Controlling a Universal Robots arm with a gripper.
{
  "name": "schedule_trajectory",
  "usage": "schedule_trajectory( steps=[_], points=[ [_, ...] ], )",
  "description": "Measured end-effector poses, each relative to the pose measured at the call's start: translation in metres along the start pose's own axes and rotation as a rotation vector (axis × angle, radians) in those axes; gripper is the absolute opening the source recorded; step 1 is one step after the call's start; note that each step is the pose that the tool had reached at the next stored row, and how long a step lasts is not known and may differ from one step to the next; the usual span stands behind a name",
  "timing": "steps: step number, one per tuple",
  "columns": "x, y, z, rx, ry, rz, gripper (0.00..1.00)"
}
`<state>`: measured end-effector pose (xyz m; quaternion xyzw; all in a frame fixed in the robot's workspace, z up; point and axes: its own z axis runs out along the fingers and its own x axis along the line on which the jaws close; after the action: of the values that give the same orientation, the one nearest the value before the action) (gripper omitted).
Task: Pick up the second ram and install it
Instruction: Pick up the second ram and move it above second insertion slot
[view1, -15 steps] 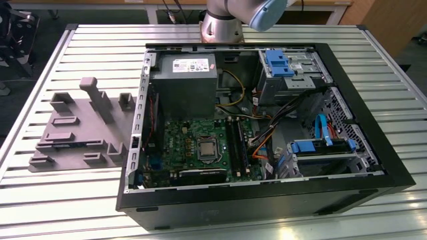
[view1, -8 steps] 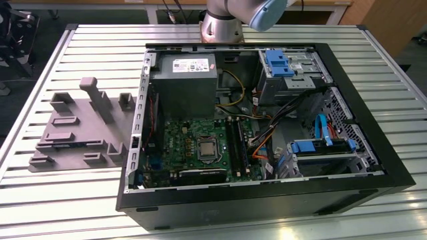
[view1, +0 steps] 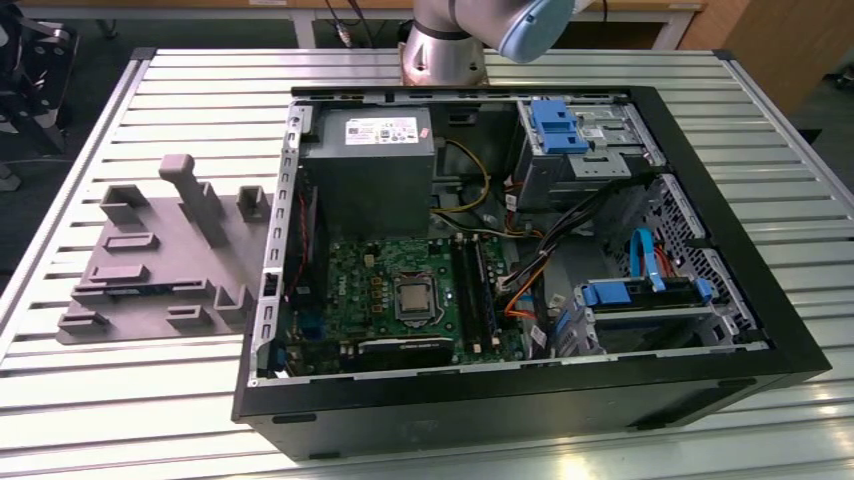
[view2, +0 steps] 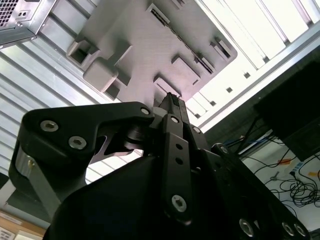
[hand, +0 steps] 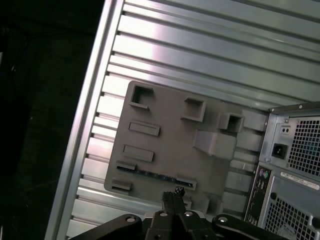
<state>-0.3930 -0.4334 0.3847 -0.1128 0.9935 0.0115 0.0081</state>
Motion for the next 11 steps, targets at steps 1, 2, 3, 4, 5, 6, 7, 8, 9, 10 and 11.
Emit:
schedule_trajectory(
  steps=[1,2,3,4,5,6,7,8,9,10,11],
  points=[
    [0.0000,0.0000,0.0000,0.0000,0.0001,-0.002,0.11],
    [0.0000,0.0000,0.0000,0.0000,0.0001,-0.003,0.11],
    [0.0000,0.0000,0.0000,0.0000,0.0001,-0.005,0.11],
    [0.0000,0.0000,0.0000,-0.0001,0.0001,-0.006,0.11],
    [0.0000,0.0000,0.0000,-0.0001,0.0002,-0.007,0.11],
    [0.0000,0.0000,0.0000,-0.0001,0.0002,-0.007,0.11],
    [0.0000,0.0000,0.0000,-0.0001,0.0001,-0.007,0.11],
    [0.0000,0.0000,0.0000,-0.0001,0.0002,-0.007,0.11],
    [0.0000,0.0000,0.0000,-0.0001,0.0002,-0.007,0.11],
    [0.0000,0.0000,0.0000,-0.0001,0.0002,-0.007,0.11],
    [0.0000,0.0000,0.0000,-0.0001,0.0001,-0.007,0.11]
  ],
)
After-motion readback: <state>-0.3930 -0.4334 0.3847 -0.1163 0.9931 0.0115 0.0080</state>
